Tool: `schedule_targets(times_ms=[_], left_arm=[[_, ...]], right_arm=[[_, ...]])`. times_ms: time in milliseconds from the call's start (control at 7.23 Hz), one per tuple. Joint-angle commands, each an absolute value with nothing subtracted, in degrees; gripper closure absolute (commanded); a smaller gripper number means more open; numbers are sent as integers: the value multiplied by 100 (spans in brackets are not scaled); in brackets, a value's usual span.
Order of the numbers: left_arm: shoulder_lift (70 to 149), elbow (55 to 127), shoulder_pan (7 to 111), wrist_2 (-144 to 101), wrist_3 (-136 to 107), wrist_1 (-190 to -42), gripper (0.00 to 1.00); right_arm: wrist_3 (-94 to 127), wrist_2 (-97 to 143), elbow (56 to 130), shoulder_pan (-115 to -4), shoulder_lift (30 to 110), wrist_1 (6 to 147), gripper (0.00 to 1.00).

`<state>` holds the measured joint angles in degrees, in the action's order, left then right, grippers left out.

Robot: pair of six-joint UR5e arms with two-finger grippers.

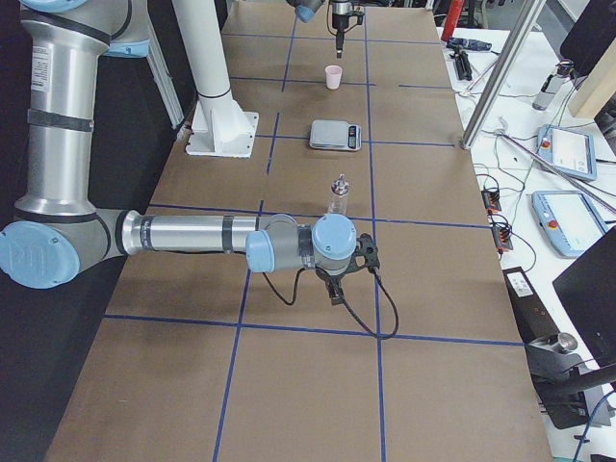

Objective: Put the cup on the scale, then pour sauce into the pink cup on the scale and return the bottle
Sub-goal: 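Reach the left gripper to the pink cup and grasp it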

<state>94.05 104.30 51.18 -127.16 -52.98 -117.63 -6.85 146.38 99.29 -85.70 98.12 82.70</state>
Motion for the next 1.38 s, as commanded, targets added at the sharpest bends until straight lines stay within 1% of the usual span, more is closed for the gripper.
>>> schedule_targets(times_ms=[0, 138, 415, 553, 692, 830, 969, 1245], left_arm=[[9439, 10345, 4712, -12402, -5344, -11690, 3], [9431, 10319, 4624, -12401, -5344, -11689, 6], [9431, 10310, 4606, -12410, -5335, -11689, 7], [9431, 10240, 4562, -12401, -5335, -11689, 20], [9448, 10161, 4553, -12401, -5335, -11689, 51], [9457, 10143, 4553, -12401, -5335, -11689, 80], [9466, 10143, 4509, -12419, -5335, -11689, 100], [9492, 10274, 4517, -12463, -5352, -11681, 100]], right_arm=[[-686, 14651, 9914, -8569, 9809, 8271, 0], [-686, 14651, 9914, -8569, 9809, 8271, 0], [-686, 14651, 9914, -8569, 9791, 8271, 0], [-686, 14651, 9914, -8569, 9791, 8271, 0], [-686, 14651, 9914, -8569, 9791, 8271, 0], [-686, 14643, 9914, -8569, 9782, 8262, 0], [-686, 14643, 9905, -8569, 9782, 8262, 0], [-686, 14643, 9905, -8569, 9773, 8262, 0]])
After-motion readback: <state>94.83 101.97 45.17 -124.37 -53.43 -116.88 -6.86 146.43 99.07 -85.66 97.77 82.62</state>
